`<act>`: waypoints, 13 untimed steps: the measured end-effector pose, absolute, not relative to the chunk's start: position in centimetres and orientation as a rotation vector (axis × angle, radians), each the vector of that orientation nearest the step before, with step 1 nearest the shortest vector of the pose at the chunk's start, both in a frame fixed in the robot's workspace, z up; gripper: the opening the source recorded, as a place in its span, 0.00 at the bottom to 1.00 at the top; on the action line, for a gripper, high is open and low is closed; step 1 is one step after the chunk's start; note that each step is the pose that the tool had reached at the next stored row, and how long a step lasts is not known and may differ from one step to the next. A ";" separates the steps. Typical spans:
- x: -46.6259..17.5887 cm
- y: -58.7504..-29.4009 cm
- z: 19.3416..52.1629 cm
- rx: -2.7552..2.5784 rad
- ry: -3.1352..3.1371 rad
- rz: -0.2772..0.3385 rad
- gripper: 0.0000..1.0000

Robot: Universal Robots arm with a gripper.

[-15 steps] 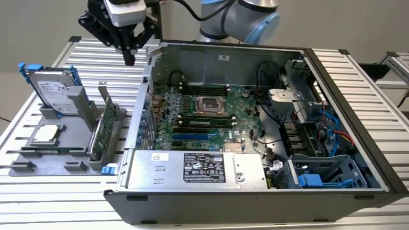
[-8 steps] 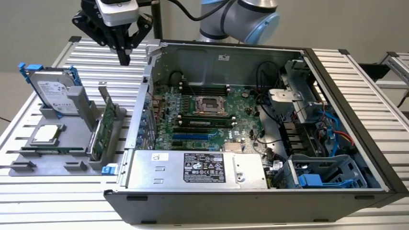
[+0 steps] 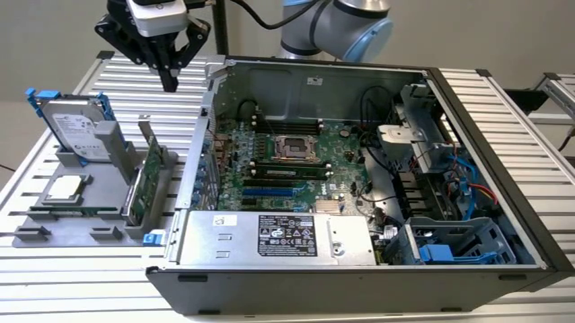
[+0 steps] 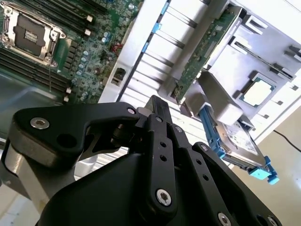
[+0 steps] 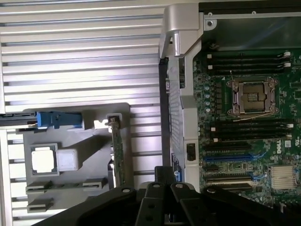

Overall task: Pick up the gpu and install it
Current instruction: 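Reach for the gpu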

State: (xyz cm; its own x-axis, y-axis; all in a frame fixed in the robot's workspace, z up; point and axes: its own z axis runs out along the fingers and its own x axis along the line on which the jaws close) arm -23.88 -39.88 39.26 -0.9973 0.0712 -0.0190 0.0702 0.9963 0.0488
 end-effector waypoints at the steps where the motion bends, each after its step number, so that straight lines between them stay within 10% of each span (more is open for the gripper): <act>1: -24.0 -39.9 39.3 0.111 3.118 0.075 0.00; 13: -25.9 -39.9 39.3 0.110 3.118 0.075 0.00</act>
State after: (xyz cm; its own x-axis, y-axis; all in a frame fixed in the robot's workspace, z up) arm -25.86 -39.88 39.26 -0.9973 0.0712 -0.0190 0.0702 0.9963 0.0488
